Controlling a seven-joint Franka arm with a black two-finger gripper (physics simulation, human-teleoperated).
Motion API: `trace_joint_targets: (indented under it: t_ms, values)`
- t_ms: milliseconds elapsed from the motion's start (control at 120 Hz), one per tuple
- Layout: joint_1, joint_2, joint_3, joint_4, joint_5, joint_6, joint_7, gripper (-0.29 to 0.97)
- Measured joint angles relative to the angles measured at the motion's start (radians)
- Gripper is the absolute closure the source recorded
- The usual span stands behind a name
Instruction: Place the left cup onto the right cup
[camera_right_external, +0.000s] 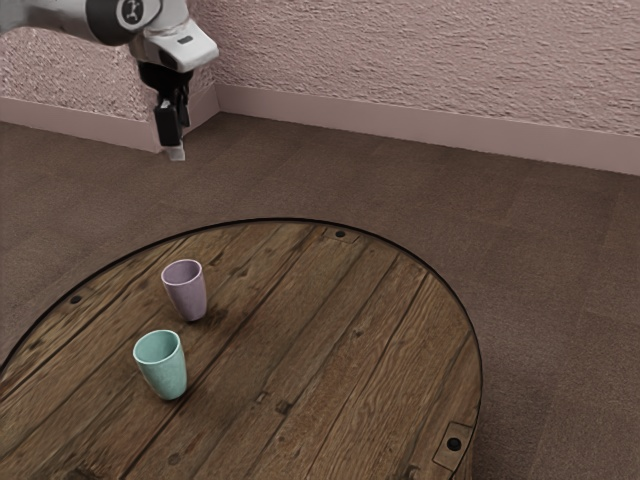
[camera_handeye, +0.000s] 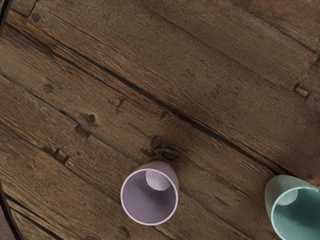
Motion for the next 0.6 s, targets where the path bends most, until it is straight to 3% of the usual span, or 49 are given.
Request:
trace_joint_targets:
  t_ms: [158,392,600]
  values:
    - [-0.004,-0.002,0.005,-0.05,-0.032,0.011,-0.023,0.0]
    - [0.024,0.013,0.01,-0.202,-0.053,0.134,-0.047,0.0]
    - [0.061,0.086,0.01,-0.246,-0.051,0.221,-0.063,0.0]
